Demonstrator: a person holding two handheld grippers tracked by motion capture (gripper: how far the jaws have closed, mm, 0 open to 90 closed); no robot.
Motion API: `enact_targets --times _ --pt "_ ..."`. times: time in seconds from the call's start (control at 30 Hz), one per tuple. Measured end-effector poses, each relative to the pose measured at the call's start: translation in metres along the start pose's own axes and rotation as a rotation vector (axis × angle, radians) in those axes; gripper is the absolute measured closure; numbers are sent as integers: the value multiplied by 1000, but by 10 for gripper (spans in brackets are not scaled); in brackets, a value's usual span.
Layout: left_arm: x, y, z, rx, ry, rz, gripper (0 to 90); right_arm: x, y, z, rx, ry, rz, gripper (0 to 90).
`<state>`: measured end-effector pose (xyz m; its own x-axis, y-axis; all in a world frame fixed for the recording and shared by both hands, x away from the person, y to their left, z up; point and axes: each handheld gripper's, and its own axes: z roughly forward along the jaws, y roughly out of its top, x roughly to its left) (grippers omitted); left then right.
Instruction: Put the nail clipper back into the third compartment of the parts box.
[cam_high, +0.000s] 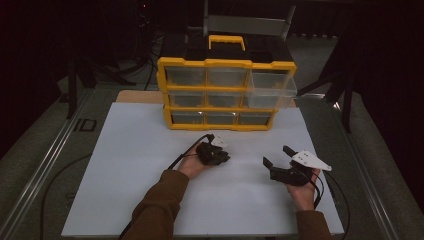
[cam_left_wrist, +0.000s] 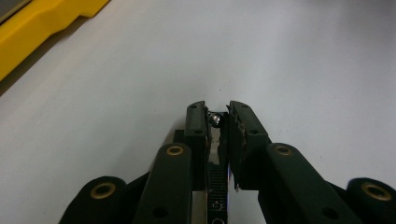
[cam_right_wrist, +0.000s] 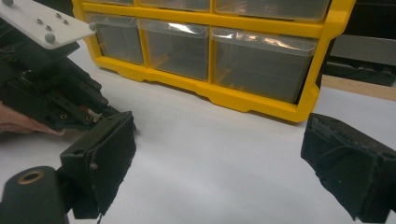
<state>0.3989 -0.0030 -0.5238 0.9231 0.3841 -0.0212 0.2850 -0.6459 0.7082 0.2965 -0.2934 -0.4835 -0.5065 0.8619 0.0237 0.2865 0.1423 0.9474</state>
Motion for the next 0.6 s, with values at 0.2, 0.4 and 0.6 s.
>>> enact_targets --times 0.2,0.4,0.6 --pt "8 0 -16 -22 7 -35 802 0 0 0 1 3 1 97" --pt "11 3 -33 -45 24 -48 805 1 0 0 1 3 0 97" --pt "13 4 -46 -51 46 -46 807 1 0 0 1 4 -2 97"
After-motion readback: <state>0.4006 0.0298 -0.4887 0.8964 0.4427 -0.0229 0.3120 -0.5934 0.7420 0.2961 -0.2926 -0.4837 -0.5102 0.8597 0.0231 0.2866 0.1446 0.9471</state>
